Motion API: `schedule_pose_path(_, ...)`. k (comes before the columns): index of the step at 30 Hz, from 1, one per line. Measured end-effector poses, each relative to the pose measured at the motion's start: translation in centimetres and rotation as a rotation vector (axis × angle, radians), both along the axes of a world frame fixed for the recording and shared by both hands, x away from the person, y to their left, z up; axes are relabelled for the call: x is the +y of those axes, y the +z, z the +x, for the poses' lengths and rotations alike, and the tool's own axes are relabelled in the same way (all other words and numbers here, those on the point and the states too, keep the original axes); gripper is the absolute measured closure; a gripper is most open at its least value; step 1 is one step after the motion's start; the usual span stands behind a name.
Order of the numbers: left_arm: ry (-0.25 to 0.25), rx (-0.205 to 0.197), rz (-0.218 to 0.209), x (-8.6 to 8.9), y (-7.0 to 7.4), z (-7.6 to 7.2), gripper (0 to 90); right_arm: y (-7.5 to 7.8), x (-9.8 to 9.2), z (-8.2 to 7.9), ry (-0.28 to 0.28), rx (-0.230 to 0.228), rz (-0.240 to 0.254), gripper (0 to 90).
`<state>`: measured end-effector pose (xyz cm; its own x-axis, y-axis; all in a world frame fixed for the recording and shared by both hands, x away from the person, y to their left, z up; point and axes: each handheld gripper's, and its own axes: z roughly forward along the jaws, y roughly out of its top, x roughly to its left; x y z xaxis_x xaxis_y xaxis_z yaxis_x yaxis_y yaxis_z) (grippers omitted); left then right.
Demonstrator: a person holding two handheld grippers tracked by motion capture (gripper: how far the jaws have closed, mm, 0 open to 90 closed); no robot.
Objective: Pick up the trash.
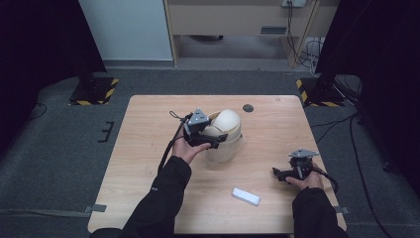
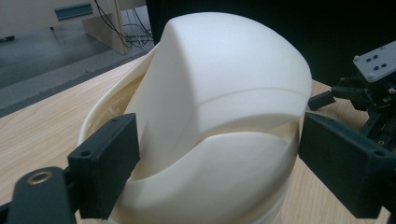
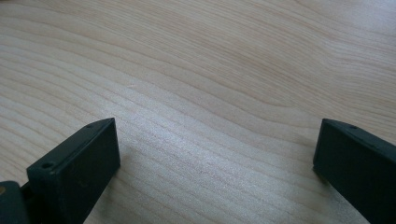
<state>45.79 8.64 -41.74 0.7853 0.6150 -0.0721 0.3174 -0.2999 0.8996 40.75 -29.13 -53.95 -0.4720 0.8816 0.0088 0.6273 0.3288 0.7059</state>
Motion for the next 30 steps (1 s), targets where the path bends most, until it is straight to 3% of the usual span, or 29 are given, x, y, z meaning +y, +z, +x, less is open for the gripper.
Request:
schedule_pose_path(6,0.019,-0.008,-0.012,-0.2,0.7,0.1,14.0,0.0,0.0,0.0,0.001,0.000,-0.001,0.7)
schedule_pose_path(21,0.066,-0.040,-0.075,1.3,1.8,0.2,14.4,0.0,0.0,0.0,0.000,0.000,0.000,0.7)
schedule_pose_path(30,0.064,-0.054,-0.084,2.9,2.7,-1.3,15.1,0.0,0.0,0.0,0.000,-0.001,-0.001,0.7)
